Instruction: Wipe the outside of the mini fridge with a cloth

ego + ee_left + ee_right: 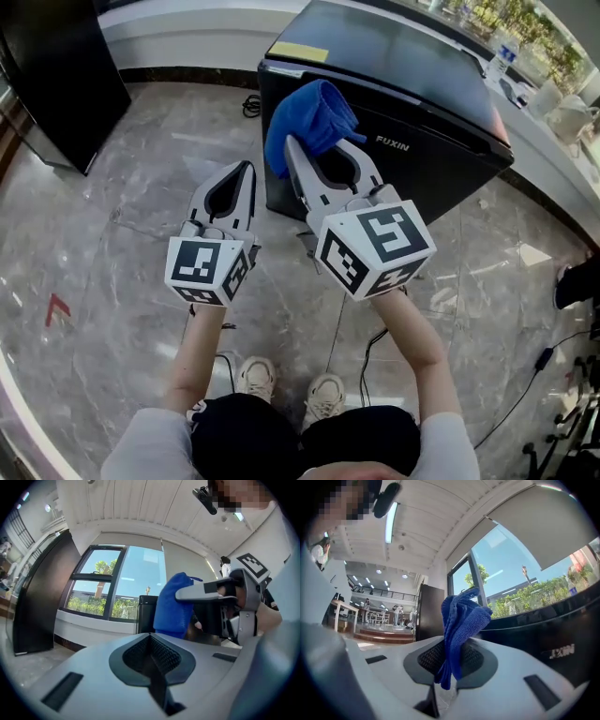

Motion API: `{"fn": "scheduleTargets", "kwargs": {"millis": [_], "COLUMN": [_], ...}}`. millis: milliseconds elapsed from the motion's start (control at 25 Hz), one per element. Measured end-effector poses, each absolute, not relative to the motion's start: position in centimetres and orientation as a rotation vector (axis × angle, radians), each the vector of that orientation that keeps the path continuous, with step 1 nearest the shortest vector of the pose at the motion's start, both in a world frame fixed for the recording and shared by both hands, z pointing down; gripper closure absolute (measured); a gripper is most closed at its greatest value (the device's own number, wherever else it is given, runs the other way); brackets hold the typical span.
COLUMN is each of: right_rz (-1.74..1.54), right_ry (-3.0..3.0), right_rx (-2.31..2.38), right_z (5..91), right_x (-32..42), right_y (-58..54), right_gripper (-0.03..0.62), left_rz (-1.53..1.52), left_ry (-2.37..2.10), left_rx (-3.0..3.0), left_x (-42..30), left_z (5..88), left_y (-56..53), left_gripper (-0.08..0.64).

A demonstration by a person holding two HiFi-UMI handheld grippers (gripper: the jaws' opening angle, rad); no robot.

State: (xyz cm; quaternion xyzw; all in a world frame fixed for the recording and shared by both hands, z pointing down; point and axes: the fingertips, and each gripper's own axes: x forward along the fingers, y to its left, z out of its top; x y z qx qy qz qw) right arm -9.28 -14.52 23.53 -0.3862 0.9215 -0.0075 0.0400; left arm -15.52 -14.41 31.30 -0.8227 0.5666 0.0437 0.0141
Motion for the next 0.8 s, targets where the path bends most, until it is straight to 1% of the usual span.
{"fn": "scheduleTargets", "kwargs": {"millis": [120,240,440,800], "right_rz": [0.023,-0.017,-0.12,-0.071], "right_ry": [2.863,2.866,2.831,2.812], "right_rx": [-1.207,-1.25,-1.312,-1.397], "right_z": [23.4,23.7,24.4,24.9], "right_x": [-12.5,-13.9,-14.1,-13.7], "right_y": [-16.6,-18.5,-20.5,-22.0], "right_gripper": [0.52,0.52,0.52,0.52], "left_rz": [0.134,0.135,0.117,0.084], "left_ry": [1.806,1.818,1.806,1.772], "left_rx": [-2.559,-2.564,-2.569,-2.599], "left_x": [-16.8,-16.9,-16.2,-14.6], "left_z": [32.3,33.0,33.9,34.8], "left_y": [-14.4,-14.4,-14.5,-14.7], "left_gripper": [0.555,0.555,0.555,0.555]}}
